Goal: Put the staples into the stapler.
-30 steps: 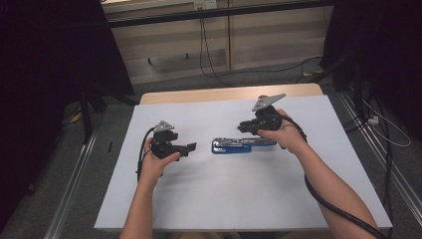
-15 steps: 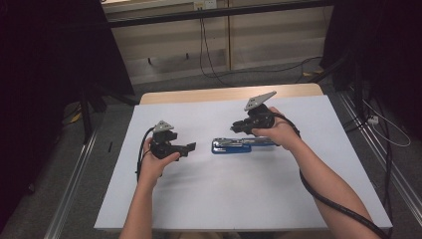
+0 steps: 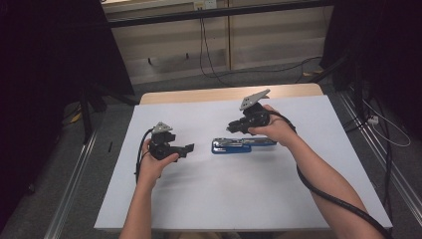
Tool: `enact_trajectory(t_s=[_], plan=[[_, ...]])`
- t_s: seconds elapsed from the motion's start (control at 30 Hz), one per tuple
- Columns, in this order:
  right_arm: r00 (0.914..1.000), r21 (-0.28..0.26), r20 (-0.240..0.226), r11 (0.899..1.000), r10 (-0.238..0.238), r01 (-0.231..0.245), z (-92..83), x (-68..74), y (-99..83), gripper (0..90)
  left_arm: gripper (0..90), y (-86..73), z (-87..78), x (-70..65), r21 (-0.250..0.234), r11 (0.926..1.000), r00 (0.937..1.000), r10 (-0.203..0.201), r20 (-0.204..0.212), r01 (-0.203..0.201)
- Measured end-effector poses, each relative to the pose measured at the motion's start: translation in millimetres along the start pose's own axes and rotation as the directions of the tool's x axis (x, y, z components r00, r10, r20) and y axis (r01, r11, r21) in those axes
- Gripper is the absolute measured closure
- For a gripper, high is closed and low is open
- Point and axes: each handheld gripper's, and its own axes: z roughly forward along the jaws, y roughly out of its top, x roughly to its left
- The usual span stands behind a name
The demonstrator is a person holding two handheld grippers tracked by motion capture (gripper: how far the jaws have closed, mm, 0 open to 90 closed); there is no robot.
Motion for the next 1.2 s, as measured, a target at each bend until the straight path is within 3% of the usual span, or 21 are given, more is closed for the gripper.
enact_trajectory(t_s=[0.73, 0.87, 1.2], plan=[[0.9957, 0.028, -0.064, 0.997, -0.068, 0.07, 20.5, -4.2, 2.1, 79.1, 8.9, -3.5, 0.4, 3.9, 0.013, 0.9999, 0.9998, -0.005, -0.018, 0.005], [0.9956, 0.028, -0.072, 0.998, -0.06, 0.062, 23.2, -6.8, 0.2, 79.1, 9.0, -4.1, 1.4, 4.0, 0.021, 0.9998, 0.9998, -0.006, -0.017, 0.006], [0.989, 0.028, -0.105, 0.994, -0.104, 0.108, 32.6, -6.2, 3.0, 79.1, 8.9, -4.4, -0.4, 5.5, 0.018, 0.9997, 0.9996, -0.013, -0.023, 0.013]])
